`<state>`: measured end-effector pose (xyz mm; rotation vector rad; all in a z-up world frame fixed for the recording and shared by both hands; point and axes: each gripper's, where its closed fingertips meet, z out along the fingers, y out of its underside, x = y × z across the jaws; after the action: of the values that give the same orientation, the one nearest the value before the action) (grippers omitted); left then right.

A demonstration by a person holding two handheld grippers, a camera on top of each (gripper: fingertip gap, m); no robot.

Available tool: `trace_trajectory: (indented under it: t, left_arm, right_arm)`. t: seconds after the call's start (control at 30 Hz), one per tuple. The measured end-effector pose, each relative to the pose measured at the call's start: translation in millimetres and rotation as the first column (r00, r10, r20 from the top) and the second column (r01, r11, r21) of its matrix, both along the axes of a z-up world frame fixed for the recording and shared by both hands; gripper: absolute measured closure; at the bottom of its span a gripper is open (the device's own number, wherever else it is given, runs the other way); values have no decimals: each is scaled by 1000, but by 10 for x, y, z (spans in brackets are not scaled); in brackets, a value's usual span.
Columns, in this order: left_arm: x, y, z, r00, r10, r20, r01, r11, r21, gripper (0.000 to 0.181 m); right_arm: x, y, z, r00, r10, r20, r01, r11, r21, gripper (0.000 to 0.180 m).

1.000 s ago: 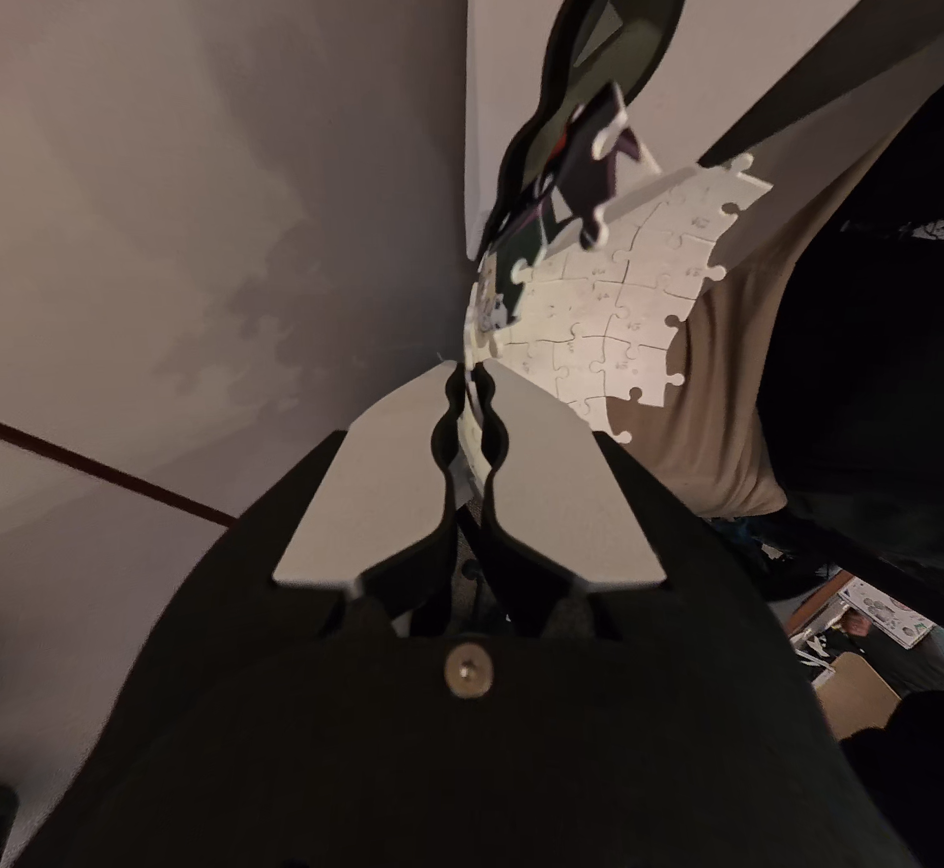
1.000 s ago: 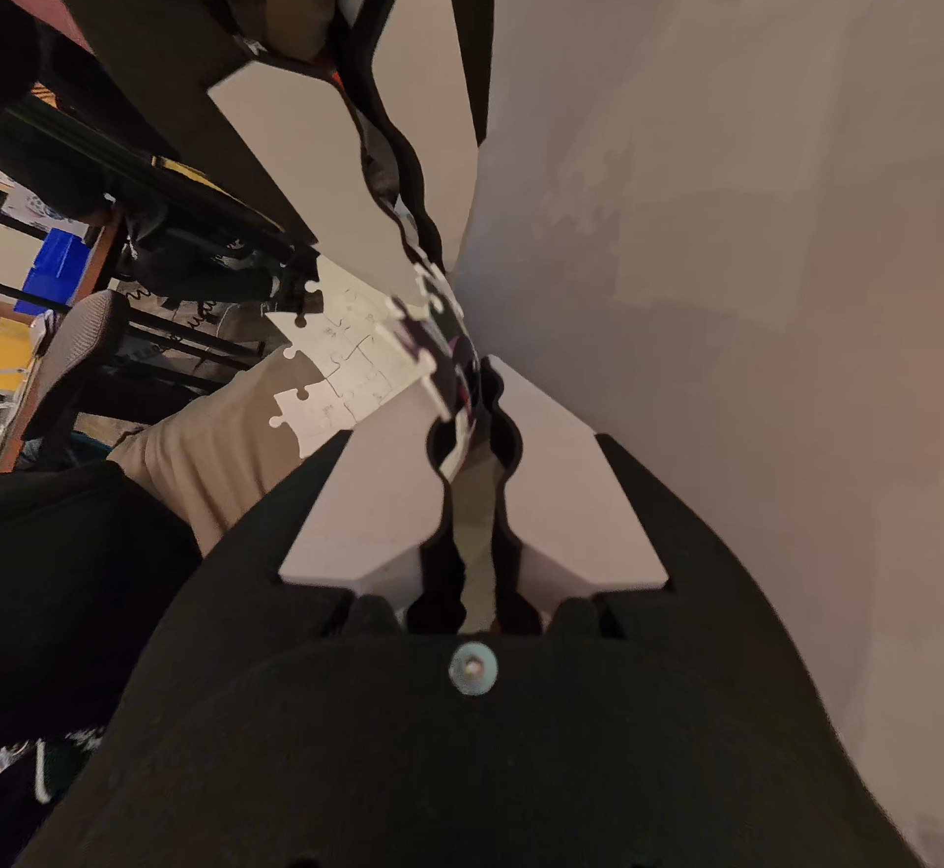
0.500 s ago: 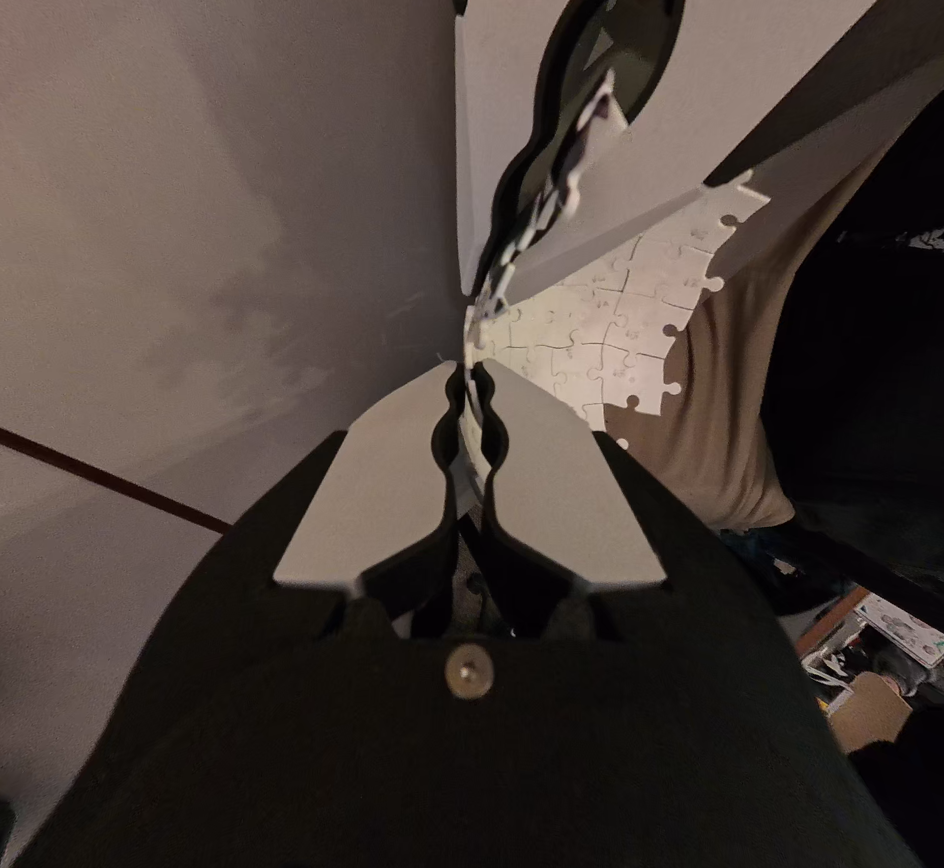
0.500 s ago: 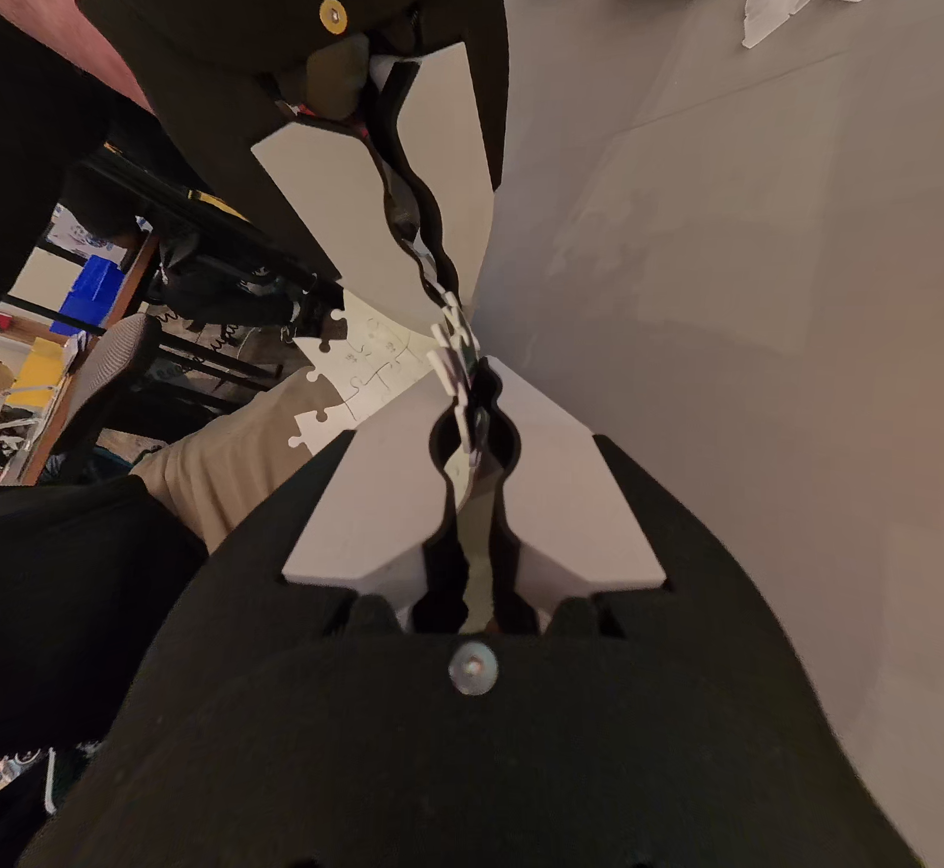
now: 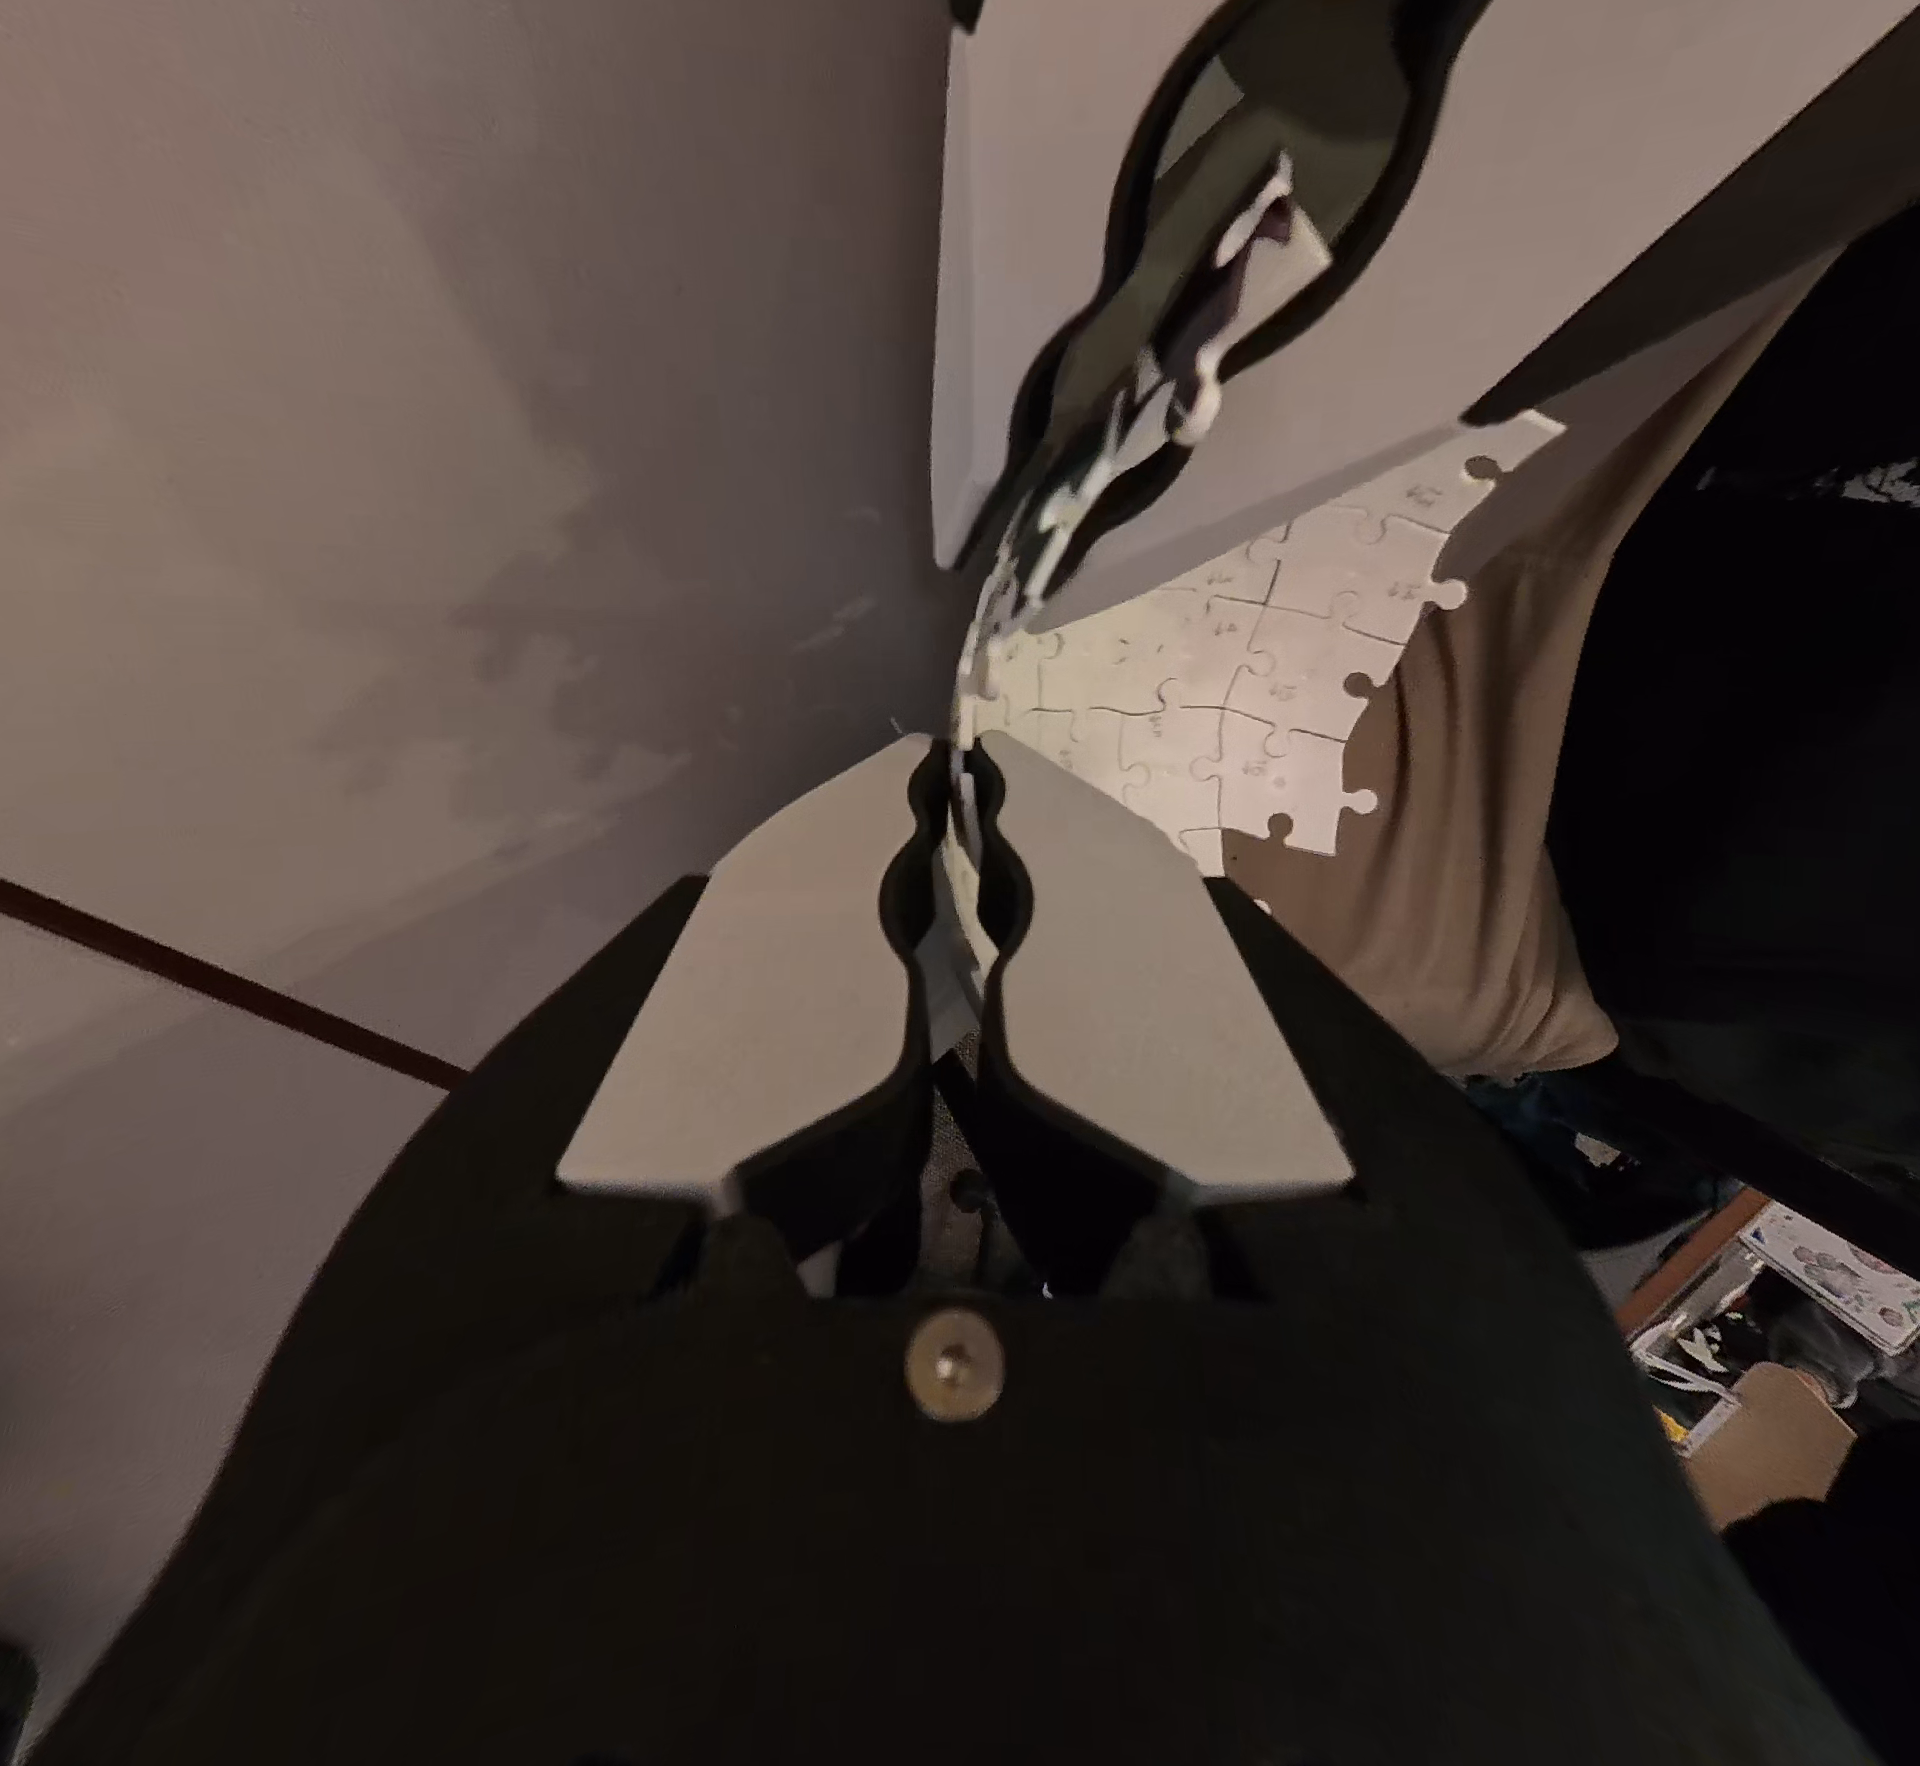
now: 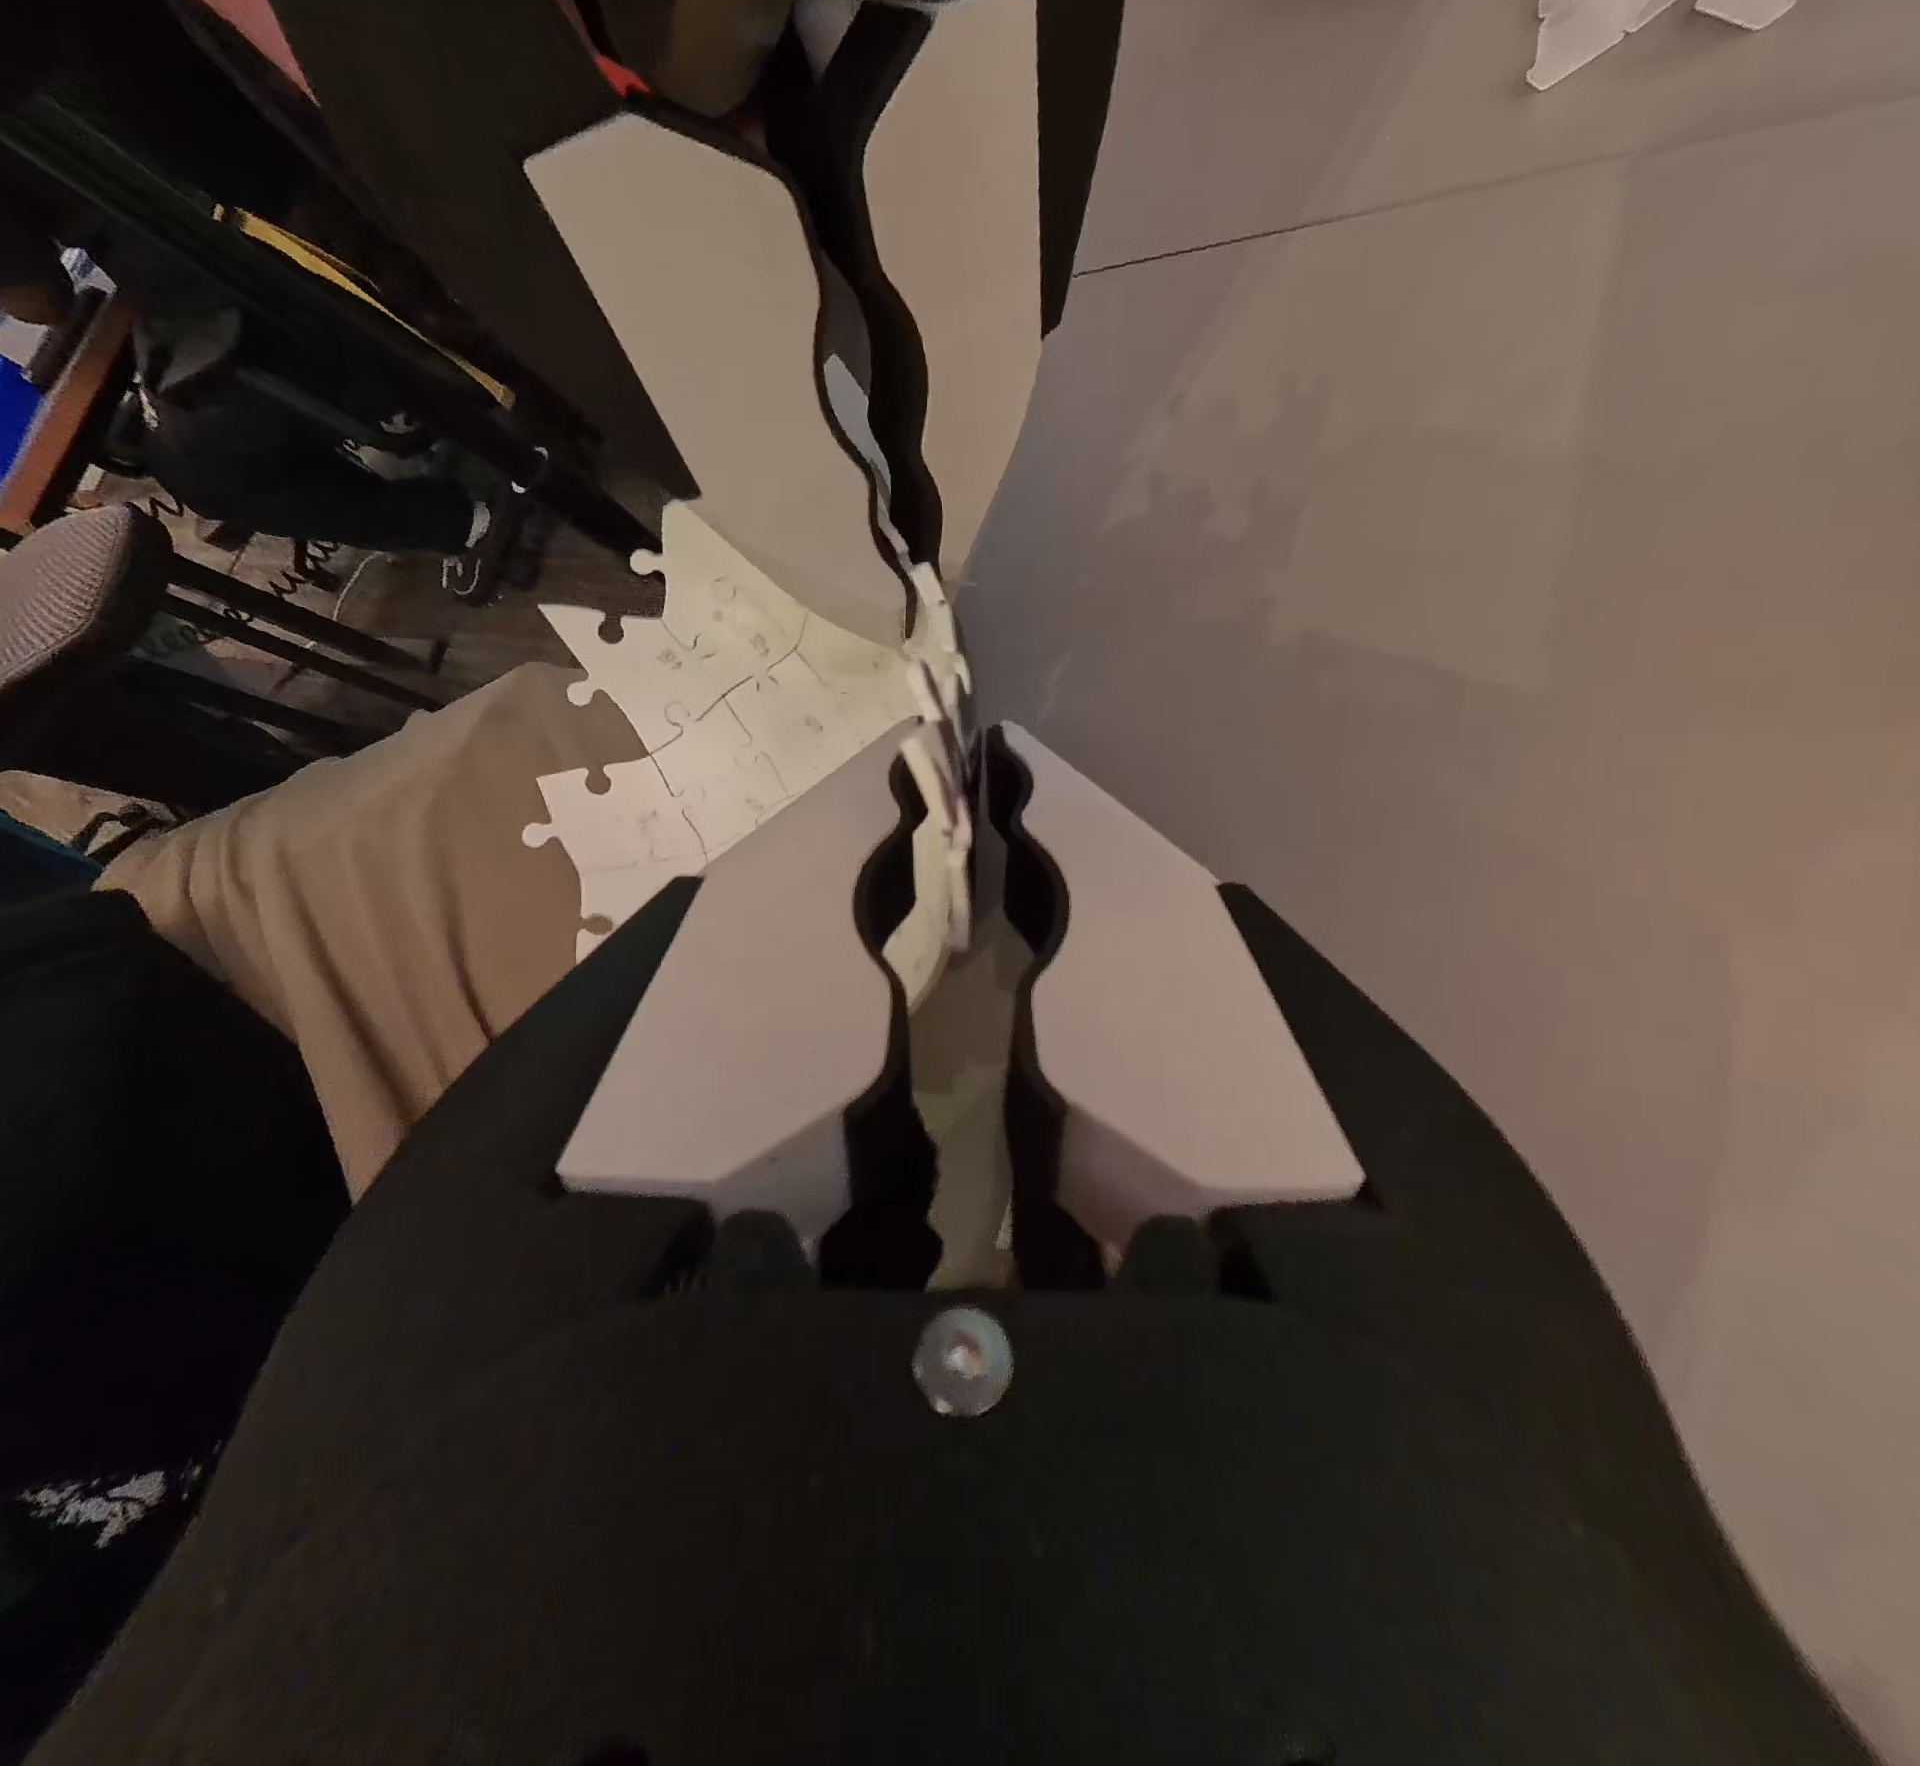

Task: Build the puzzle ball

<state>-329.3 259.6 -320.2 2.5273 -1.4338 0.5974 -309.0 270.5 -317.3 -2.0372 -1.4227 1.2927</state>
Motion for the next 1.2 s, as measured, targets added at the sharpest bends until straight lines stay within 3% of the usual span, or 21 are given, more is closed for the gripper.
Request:
trace_trajectory:
  t: [0.77,1.2]
  left_arm:
    - [87,-24,-3,998,-17,57,15,999,35,178]
    - [91,-35,-14,998,-3,61,3,1000,14,178]
  right_arm:
    - [67,-43,-23,997,63,34,-61,997,-51,179]
    - [69,-65,-20,997,79,16,-79,997,-8,180]
